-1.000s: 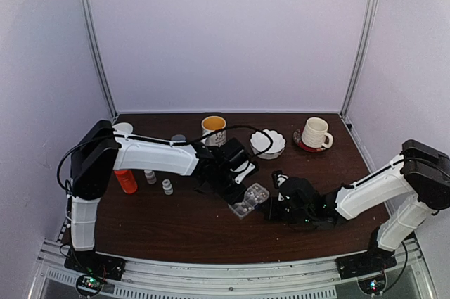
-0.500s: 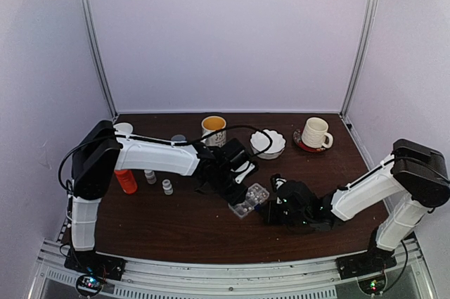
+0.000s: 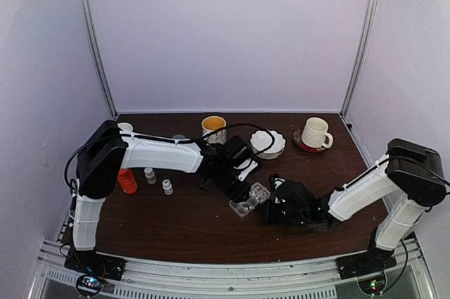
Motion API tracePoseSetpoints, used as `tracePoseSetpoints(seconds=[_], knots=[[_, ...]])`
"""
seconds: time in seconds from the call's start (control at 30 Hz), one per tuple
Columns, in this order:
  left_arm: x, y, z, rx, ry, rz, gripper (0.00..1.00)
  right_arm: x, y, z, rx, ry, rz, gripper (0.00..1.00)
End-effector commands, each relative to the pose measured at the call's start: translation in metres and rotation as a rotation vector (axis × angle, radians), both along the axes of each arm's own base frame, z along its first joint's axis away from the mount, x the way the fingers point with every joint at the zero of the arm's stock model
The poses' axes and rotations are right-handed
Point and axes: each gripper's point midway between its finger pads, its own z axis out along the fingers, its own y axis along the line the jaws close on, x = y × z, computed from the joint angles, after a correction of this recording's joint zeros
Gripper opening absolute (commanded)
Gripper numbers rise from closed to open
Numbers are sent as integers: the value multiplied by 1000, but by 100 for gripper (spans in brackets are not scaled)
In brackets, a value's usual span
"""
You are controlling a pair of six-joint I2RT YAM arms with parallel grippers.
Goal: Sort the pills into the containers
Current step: Close the lid of the pill container.
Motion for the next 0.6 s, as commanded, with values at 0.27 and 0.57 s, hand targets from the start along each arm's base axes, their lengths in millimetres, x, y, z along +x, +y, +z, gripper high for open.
tracePoseSetpoints(seconds=[0.27,0.57], knots=[[-23,3,-40,23,144,-77,31,6,-11,-18,21,11,-70,0],[-26,1,-43,18,166,-87,30,9,-23,-17,19,6,-110,0]])
